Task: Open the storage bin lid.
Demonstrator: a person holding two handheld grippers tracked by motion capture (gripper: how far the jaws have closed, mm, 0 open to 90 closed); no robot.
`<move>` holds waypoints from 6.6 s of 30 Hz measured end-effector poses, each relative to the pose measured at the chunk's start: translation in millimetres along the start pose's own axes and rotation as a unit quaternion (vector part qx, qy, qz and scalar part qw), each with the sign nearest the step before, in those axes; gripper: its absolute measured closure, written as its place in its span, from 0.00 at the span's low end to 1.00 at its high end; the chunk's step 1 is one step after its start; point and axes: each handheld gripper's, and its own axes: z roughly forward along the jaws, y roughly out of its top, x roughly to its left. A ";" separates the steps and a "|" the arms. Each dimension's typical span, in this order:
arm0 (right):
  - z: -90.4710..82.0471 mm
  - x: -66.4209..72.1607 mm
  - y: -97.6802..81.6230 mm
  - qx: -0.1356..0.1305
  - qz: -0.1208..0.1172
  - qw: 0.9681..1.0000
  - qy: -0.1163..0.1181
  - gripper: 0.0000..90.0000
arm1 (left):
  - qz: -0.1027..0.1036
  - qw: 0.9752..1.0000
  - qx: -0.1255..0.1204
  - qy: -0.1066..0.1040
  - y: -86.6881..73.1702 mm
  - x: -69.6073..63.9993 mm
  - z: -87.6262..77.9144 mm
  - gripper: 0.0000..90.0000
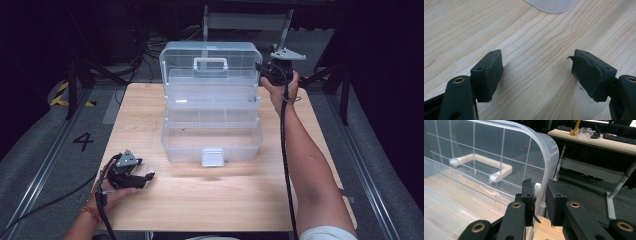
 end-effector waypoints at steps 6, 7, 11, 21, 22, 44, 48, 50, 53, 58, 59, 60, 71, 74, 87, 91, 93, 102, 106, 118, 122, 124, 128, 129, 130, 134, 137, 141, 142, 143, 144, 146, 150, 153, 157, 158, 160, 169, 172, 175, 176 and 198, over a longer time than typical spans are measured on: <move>7.1 -3.9 0.5 0.003 0.004 1.000 0.003 0.87 | 0.000 1.000 0.001 -0.001 0.0 0.0 -0.1 0.28; 8.1 -4.8 0.4 0.003 0.008 1.000 0.004 0.87 | 0.000 1.000 0.001 -0.001 0.1 0.0 -0.1 0.28; 12.8 -7.7 2.5 0.011 0.009 1.000 0.010 0.87 | 0.000 1.000 0.001 0.000 0.1 0.1 -0.1 0.28; 28.2 -13.4 6.4 0.034 0.014 0.999 0.013 0.86 | -0.001 1.000 0.000 -0.002 -0.1 -0.3 0.2 0.28; 30.0 -14.0 6.3 0.035 0.016 0.999 0.013 0.86 | -0.001 1.000 0.000 0.000 -0.1 -0.2 0.1 0.28; 59.1 -22.9 7.0 0.073 0.028 0.997 0.012 0.84 | -0.001 1.000 0.003 0.000 0.3 0.0 -0.5 0.28; 60.9 -23.6 7.1 0.075 0.029 0.997 0.014 0.84 | -0.001 1.000 0.001 -0.001 0.2 0.0 -0.3 0.28; 61.0 -23.8 6.9 0.075 0.029 0.997 0.014 0.84 | -0.002 1.000 0.001 -0.002 0.1 -0.2 -0.2 0.28; 61.8 -22.8 7.9 0.078 0.027 0.997 0.011 0.83 | -0.003 1.000 0.001 -0.002 0.0 -0.4 -0.3 0.28; 62.9 -22.6 7.5 0.077 0.026 0.997 0.008 0.83 | -0.004 1.000 0.001 -0.001 -0.1 -0.8 -0.4 0.28; 63.4 -22.7 7.2 0.076 0.026 0.997 0.008 0.83 | -0.004 1.000 0.001 -0.001 -0.1 -0.7 -0.4 0.28; 63.8 -22.9 7.1 0.074 0.026 0.997 0.008 0.83 | -0.004 1.000 0.001 -0.001 -0.1 -0.7 -0.4 0.28; 74.2 -25.4 3.9 0.092 0.021 0.996 -0.001 0.81 | -0.002 1.000 0.003 -0.001 0.1 -0.3 -0.9 0.28; 78.7 -26.4 1.8 0.099 0.023 0.995 0.000 0.80 | -0.002 1.000 0.003 -0.001 0.1 -0.3 -0.9 0.28; 82.7 -25.8 3.6 0.125 0.015 0.992 0.000 0.83 | 0.001 1.000 0.003 -0.001 0.0 -0.4 -1.0 0.28; 82.4 -23.7 2.2 0.126 0.013 0.992 0.001 0.83 | 0.000 1.000 0.002 0.000 -0.1 -0.6 -0.8 0.27; 81.7 -23.2 2.2 0.127 0.012 0.992 0.001 0.83 | 0.000 1.000 0.002 0.000 -0.1 -0.7 -0.8 0.27; 70.5 -19.7 7.0 0.127 -0.011 0.992 0.002 0.84 | 0.002 1.000 0.003 -0.003 0.1 -0.1 -0.6 0.27; 60.1 -17.7 7.4 0.122 -0.017 0.992 0.006 0.84 | 0.000 1.000 0.003 -0.005 0.1 -0.2 -0.4 0.27; 25.5 -14.3 0.6 0.103 -0.028 0.994 0.024 0.83 | 0.003 1.000 0.003 -0.003 -0.1 -0.2 -0.2 0.27; 11.7 -13.2 -2.7 0.099 -0.035 0.994 0.027 0.83 | 0.003 1.000 0.003 -0.003 -0.1 -0.2 -0.2 0.27; 4.6 -13.5 -4.7 0.096 -0.035 0.994 0.029 0.83 | 0.003 1.000 0.003 -0.003 -0.1 -0.2 -0.2 0.27; -9.6 -14.6 -10.2 0.092 -0.034 0.995 0.031 0.82 | 0.006 1.000 0.002 -0.006 0.7 0.5 0.7 0.27; -11.9 -14.6 -11.2 0.092 -0.037 0.995 0.030 0.82 | 0.006 1.000 0.003 -0.006 0.8 0.5 0.8 0.26; -15.8 -14.5 -12.9 0.092 -0.041 0.994 0.032 0.82 | 0.007 1.000 0.002 -0.005 0.9 0.7 0.8 0.26; -26.5 -14.5 -19.7 0.091 -0.042 0.994 0.035 0.82 | 0.006 1.000 0.001 -0.005 0.7 0.4 1.0 0.26; -33.0 -13.0 -27.3 0.094 -0.041 0.994 0.036 0.81 | 0.006 1.000 0.001 -0.005 0.7 0.4 1.0 0.26; -43.5 -6.3 -38.8 0.103 -0.060 0.992 0.048 0.83 | 0.006 1.000 0.001 -0.005 0.7 0.5 1.0 0.26; -46.1 -4.6 -41.2 0.105 -0.066 0.991 0.050 0.84 | 0.006 1.000 0.001 -0.005 0.7 0.4 1.0 0.26; -48.6 -3.1 -43.7 0.106 -0.068 0.991 0.052 0.84 | 0.006 1.000 0.001 -0.005 0.7 0.4 1.0 0.26; -51.2 -1.7 -46.2 0.106 -0.070 0.990 0.056 0.84 | 0.006 1.000 0.001 -0.005 0.7 0.4 1.0 0.26; -56.1 1.4 -51.6 0.107 -0.073 0.990 0.060 0.83 | 0.006 1.000 0.001 -0.005 0.7 0.4 1.0 0.26; -64.4 6.5 -62.4 0.112 -0.079 0.988 0.066 0.83 | 0.007 1.000 0.001 -0.004 0.7 0.4 0.9 0.26; -71.1 10.3 -71.3 0.113 -0.082 0.987 0.075 0.81 | 0.006 1.000 0.001 -0.003 0.7 0.5 1.0 0.26; -81.2 11.6 -82.0 0.112 -0.083 0.987 0.083 0.81 | 0.005 1.000 0.001 -0.004 0.7 0.3 1.0 0.26; -84.7 11.7 -85.3 0.110 -0.081 0.987 0.087 0.81 | 0.004 1.000 0.002 -0.004 0.7 0.2 1.0 0.26; -90.6 10.7 -90.6 0.110 -0.080 0.987 0.088 0.81 | 0.005 1.000 0.001 -0.004 0.8 0.4 1.0 0.26; -110.2 7.5 -105.2 0.106 -0.082 0.986 0.099 0.80 | 0.003 1.000 0.001 -0.002 0.6 -0.1 1.0 0.26; -118.1 9.5 -114.7 0.116 -0.097 0.984 0.099 0.80 | 0.000 1.000 0.001 -0.002 0.4 -0.6 1.1 0.26; -120.5 11.4 -118.7 0.121 -0.105 0.982 0.100 0.80 | 0.000 1.000 0.001 -0.001 0.5 -0.6 1.1 0.26; -122.5 12.9 -122.3 0.124 -0.110 0.981 0.103 0.80 | 0.001 1.000 0.001 -0.001 0.5 -0.5 1.0 0.26; -163.8 9.7 -177.0 0.162 -0.094 0.975 0.118 0.56 | 0.001 1.000 0.002 -0.002 1.2 -0.2 1.6 0.25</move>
